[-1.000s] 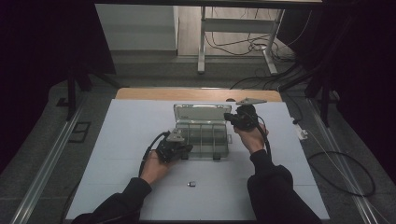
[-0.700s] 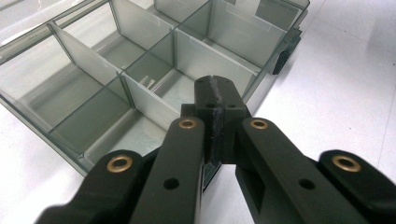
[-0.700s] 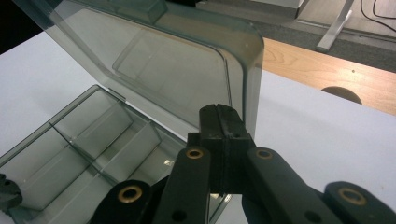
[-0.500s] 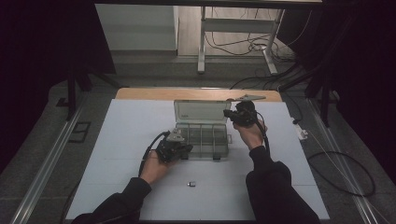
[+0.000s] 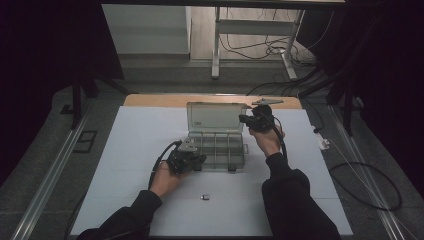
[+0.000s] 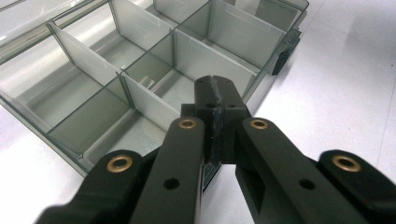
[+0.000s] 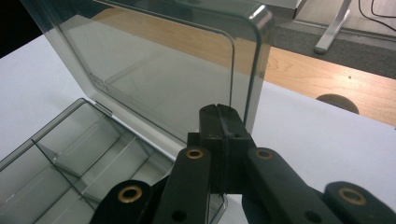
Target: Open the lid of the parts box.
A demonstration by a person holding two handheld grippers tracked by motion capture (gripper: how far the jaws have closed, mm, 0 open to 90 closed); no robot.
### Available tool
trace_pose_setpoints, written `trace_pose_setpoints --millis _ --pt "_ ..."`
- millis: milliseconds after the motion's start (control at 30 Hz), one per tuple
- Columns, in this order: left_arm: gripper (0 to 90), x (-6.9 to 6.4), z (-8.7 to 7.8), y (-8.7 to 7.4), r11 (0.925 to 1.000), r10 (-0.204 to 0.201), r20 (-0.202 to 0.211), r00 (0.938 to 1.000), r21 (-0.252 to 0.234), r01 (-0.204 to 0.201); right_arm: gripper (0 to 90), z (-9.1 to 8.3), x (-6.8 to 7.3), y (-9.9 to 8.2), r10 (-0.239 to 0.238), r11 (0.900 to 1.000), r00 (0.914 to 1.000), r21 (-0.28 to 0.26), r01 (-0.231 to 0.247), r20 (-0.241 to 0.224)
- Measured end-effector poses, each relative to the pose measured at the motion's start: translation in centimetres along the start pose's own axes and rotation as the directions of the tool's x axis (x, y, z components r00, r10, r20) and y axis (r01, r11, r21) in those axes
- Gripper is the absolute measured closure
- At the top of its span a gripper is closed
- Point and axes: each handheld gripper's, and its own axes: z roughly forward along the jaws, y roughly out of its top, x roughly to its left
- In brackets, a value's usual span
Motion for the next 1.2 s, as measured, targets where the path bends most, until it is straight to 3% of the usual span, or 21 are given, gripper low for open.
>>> trace_pose_setpoints --millis 400,567,833,1033,1200 --pt "89.0 0.0 0.0 0.0 1.0000 0.003 0.001 1.0000 -0.002 -0.003 89.8 1.0 -0.4 0.4 0.008 1.0000 0.9999 -0.005 -0.008 0.009" --pt "89.0 0.0 0.0 0.0 1.0000 0.004 0.000 1.0000 -0.003 -0.004 89.8 1.5 -0.8 0.4 0.034 0.9994 0.9994 -0.008 -0.034 0.010" --pt "89.0 -0.1 0.0 0.0 0.9999 0.016 -0.010 0.9998 -0.001 -0.016 89.8 2.2 -1.0 0.3 0.039 0.9991 0.9990 0.017 -0.039 0.021" --pt "88.9 -0.1 0.0 0.1 0.9999 0.013 -0.014 0.9998 0.002 -0.013 89.7 1.8 -0.7 0.1 0.029 0.9991 0.9995 0.030 -0.029 0.015" --pt "88.5 -0.2 0.0 0.2 1.0000 0.005 -0.022 0.9998 0.006 -0.005 81.8 1.0 -0.3 -0.1 0.011 0.9989 0.9999 0.046 -0.012 0.013"
